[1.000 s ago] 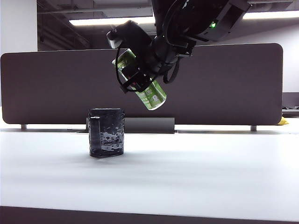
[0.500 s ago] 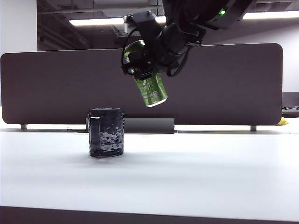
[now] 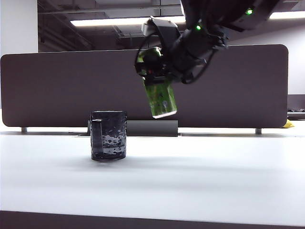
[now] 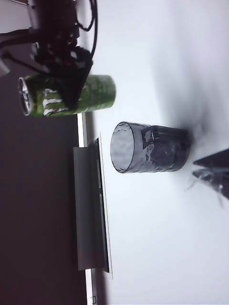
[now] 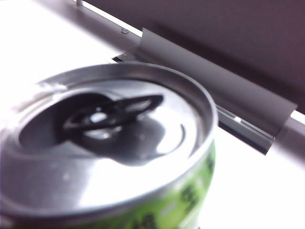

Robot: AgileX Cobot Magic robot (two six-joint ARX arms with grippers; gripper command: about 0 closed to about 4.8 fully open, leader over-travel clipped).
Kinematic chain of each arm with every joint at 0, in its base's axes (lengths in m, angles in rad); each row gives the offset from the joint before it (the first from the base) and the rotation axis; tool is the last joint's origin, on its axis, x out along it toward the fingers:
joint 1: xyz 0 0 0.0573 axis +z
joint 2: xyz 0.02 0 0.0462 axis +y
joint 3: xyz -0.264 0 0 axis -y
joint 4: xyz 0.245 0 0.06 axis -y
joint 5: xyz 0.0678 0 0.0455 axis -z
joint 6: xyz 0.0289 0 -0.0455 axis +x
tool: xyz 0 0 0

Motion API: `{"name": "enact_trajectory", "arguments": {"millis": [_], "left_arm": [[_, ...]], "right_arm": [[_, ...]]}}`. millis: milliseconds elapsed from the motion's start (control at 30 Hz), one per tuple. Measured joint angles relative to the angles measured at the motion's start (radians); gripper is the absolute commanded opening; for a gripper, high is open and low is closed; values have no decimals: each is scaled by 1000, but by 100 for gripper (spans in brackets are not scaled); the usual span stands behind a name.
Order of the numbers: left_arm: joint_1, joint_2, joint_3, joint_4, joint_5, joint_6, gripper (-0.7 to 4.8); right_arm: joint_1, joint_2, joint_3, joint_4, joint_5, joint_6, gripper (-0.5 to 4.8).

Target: Pick up the metal can, pour some water into the cup, then place the can back on the table.

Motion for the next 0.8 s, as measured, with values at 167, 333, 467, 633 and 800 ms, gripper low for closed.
{"name": "enact_trajectory", "arguments": {"millis": [167,333,467,633,800], "left_arm": [[0,0,0,0,0,0,-5],[0,0,0,0,0,0,-5],[0,0,0,0,0,0,-5],[0,0,0,0,0,0,-5],[1,0,0,0,0,0,-5]], "right_arm": [[-46,-9,-103,88,-61,109,198],[-79,-32,-205,197,-91,192,198],[-78,-66,-303,304,-102,216,198],[-78,-78,-417,426,-98,236,198],[-78,-78,-505,507,-73,245,198]]}}
